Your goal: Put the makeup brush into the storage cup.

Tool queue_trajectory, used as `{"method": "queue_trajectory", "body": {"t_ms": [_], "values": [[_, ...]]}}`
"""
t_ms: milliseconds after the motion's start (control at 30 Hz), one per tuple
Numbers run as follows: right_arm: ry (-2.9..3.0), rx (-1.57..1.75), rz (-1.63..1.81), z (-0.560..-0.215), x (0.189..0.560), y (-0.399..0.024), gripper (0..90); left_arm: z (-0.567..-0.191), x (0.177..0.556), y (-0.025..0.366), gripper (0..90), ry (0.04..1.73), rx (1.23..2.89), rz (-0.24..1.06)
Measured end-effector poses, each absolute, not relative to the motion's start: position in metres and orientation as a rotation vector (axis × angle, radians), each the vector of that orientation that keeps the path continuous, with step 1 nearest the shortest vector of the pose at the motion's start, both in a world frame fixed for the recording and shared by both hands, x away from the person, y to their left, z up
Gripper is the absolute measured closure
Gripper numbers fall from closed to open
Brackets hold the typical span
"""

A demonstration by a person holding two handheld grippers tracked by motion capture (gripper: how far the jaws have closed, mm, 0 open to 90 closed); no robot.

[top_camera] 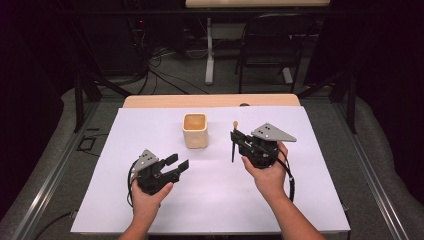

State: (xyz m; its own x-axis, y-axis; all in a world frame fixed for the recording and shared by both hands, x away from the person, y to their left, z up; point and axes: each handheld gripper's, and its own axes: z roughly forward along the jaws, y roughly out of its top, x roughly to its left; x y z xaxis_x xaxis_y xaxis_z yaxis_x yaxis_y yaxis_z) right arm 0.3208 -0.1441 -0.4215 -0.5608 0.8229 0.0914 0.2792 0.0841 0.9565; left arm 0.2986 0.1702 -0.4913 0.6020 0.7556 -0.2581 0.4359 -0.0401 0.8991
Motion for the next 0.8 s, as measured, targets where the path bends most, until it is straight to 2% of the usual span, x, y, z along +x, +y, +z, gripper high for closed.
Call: {"method": "queue_trajectory", "body": {"t_ms": [433, 800], "values": [[1.823, 1.087, 1.447, -0.402, 0.328, -0.135, 83.6, -0.485, 0.303, 0.194, 39.4, 1.019, 1.658, 0.326], [1.783, 1.095, 1.456, -0.376, 0.342, -0.13, 83.6, -0.484, 0.304, 0.196, 38.2, 1.031, 1.658, 0.346]]}}
